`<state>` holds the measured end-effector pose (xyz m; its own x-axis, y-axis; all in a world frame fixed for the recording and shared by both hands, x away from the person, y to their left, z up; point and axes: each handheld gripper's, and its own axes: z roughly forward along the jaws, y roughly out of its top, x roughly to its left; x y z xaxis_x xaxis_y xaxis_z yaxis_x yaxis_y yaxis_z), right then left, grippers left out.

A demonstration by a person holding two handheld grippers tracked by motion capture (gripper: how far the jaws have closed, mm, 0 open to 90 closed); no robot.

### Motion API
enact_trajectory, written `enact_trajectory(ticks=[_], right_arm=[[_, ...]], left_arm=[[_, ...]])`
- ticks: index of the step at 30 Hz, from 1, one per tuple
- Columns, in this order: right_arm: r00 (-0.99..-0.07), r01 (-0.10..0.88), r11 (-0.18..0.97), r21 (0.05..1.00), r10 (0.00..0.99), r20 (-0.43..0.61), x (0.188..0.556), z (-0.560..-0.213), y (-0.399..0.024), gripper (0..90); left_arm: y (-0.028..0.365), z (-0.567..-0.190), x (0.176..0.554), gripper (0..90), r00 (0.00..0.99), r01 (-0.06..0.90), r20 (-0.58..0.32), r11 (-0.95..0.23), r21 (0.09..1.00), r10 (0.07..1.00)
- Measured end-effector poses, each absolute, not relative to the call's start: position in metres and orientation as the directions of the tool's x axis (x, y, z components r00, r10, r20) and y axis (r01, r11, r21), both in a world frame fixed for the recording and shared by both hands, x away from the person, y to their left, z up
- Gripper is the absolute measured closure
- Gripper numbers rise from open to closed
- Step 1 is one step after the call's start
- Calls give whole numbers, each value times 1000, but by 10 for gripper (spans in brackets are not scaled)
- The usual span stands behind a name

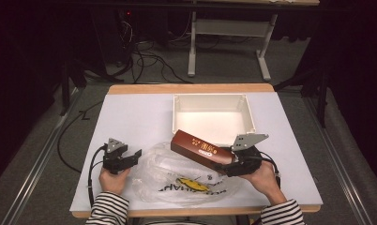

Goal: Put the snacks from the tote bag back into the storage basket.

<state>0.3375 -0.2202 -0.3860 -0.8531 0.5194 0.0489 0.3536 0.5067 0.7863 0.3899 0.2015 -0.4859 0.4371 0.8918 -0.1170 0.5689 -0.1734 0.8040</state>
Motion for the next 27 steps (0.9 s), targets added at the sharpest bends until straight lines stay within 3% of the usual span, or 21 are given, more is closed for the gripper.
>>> enact_trajectory(ticks=[27], right_arm=[[-792,416,460,785,607,64,370,-374,-244,384]], left_arm=[[201,-486,390,339,436,572,-117,-174,802,892]])
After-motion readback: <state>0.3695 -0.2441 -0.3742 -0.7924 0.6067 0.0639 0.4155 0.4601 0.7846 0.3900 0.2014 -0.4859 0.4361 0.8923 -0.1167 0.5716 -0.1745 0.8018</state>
